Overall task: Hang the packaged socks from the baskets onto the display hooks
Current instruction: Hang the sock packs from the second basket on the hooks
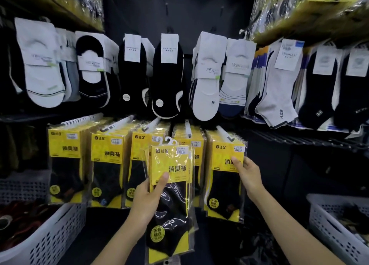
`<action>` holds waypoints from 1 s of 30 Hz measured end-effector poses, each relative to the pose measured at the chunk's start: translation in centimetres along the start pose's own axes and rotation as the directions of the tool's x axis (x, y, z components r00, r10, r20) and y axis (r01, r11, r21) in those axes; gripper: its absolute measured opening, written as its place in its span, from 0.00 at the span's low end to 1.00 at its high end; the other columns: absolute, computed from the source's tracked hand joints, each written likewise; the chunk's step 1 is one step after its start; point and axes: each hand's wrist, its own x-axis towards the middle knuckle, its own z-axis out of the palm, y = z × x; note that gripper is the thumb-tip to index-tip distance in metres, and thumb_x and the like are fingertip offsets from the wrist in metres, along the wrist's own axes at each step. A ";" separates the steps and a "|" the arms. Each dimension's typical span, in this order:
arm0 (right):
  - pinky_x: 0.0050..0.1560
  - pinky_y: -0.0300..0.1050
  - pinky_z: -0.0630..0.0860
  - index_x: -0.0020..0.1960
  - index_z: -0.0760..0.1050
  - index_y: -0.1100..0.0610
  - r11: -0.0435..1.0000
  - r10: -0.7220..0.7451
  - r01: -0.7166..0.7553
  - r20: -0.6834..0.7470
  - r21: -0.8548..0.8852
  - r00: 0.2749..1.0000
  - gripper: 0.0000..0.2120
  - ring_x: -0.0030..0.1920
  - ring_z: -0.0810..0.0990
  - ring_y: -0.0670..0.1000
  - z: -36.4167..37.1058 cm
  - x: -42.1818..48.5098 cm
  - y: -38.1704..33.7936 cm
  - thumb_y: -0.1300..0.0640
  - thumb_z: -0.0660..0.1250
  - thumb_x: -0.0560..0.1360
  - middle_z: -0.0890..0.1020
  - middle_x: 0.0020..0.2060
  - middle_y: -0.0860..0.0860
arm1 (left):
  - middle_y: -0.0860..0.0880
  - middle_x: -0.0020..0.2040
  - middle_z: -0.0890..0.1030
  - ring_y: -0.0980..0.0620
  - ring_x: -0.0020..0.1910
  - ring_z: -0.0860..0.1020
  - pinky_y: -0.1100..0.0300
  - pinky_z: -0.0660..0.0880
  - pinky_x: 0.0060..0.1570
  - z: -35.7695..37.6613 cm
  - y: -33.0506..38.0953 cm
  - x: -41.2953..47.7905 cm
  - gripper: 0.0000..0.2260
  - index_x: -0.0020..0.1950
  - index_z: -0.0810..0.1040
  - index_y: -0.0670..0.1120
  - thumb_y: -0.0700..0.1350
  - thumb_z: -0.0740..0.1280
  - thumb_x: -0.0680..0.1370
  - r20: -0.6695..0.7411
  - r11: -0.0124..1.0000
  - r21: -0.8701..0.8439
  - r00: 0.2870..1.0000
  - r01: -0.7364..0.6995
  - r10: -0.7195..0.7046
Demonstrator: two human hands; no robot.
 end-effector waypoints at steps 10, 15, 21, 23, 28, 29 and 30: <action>0.46 0.42 0.72 0.53 0.73 0.56 0.980 0.143 -0.188 -0.425 -0.065 0.894 0.18 0.47 0.77 0.50 2.8 3.2 2.4 0.47 0.74 0.70 0.79 0.48 0.51 | 0.72 0.35 0.79 0.78 0.38 0.75 0.72 0.65 0.37 0.7 0.1 0.5 0.11 0.46 0.76 0.60 0.62 0.64 0.69 -0.010 1.000 -0.016 1.000 0.000 0.000; 0.52 0.43 0.71 0.57 0.74 0.60 0.982 0.154 -0.187 -0.434 -0.032 0.888 0.17 0.53 0.76 0.52 2.4 0.2 2.6 0.54 0.72 0.73 0.78 0.56 0.55 | 0.75 0.35 0.78 0.80 0.37 0.73 0.72 0.66 0.37 0.5 0.4 0.2 0.07 0.45 0.76 0.61 0.61 0.64 0.71 0.003 0.999 -0.036 1.000 -0.017 0.017; 0.47 0.39 0.77 0.52 0.78 0.52 0.996 0.072 -0.074 0.043 0.043 0.996 0.08 0.47 0.81 0.46 4.1 -6.8 -2.8 0.50 0.64 0.77 0.82 0.48 0.48 | 0.73 0.36 0.79 0.78 0.37 0.74 0.79 0.69 0.30 1.3 1.3 -1.1 0.04 0.46 0.76 0.61 0.58 0.65 0.74 0.032 0.998 -0.047 0.999 -0.036 0.038; 0.42 0.37 0.77 0.53 0.79 0.53 0.997 0.017 -0.026 0.114 0.073 0.993 0.09 0.42 0.81 0.43 4.9 -8.8 -4.6 0.50 0.66 0.75 0.83 0.45 0.48 | 0.71 0.36 0.80 0.76 0.37 0.75 0.80 0.68 0.29 1.8 1.9 -1.7 0.05 0.46 0.76 0.60 0.58 0.66 0.73 0.029 0.997 -0.067 0.999 -0.034 0.036; 0.48 0.37 0.78 0.53 0.79 0.53 0.995 -0.064 0.054 0.121 0.085 0.991 0.17 0.48 0.82 0.45 5.5 -11.5 -6.7 0.48 0.73 0.67 0.85 0.46 0.48 | 0.60 0.39 0.84 0.64 0.38 0.81 0.70 0.72 0.36 2.4 2.5 -3.1 0.20 0.47 0.81 0.54 0.63 0.72 0.61 -0.003 0.992 -0.127 1.000 -0.016 0.016; 0.46 0.35 0.78 0.53 0.79 0.53 0.994 -0.057 0.041 0.154 0.106 0.986 0.18 0.48 0.83 0.44 5.4 -11.8 -6.8 0.48 0.74 0.66 0.85 0.46 0.47 | 0.58 0.39 0.85 0.63 0.39 0.82 0.69 0.73 0.36 2.6 2.5 -3.3 0.22 0.48 0.81 0.53 0.62 0.74 0.59 0.010 0.991 -0.129 1.000 -0.021 0.022; 0.45 0.33 0.78 0.53 0.79 0.53 0.991 -0.044 0.020 0.186 0.130 0.982 0.17 0.49 0.83 0.43 5.3 -12.0 -6.8 0.48 0.74 0.66 0.86 0.47 0.45 | 0.58 0.41 0.85 0.63 0.40 0.82 0.70 0.74 0.36 2.7 2.5 -3.5 0.23 0.49 0.81 0.53 0.61 0.75 0.58 0.026 0.990 -0.136 0.999 -0.025 0.029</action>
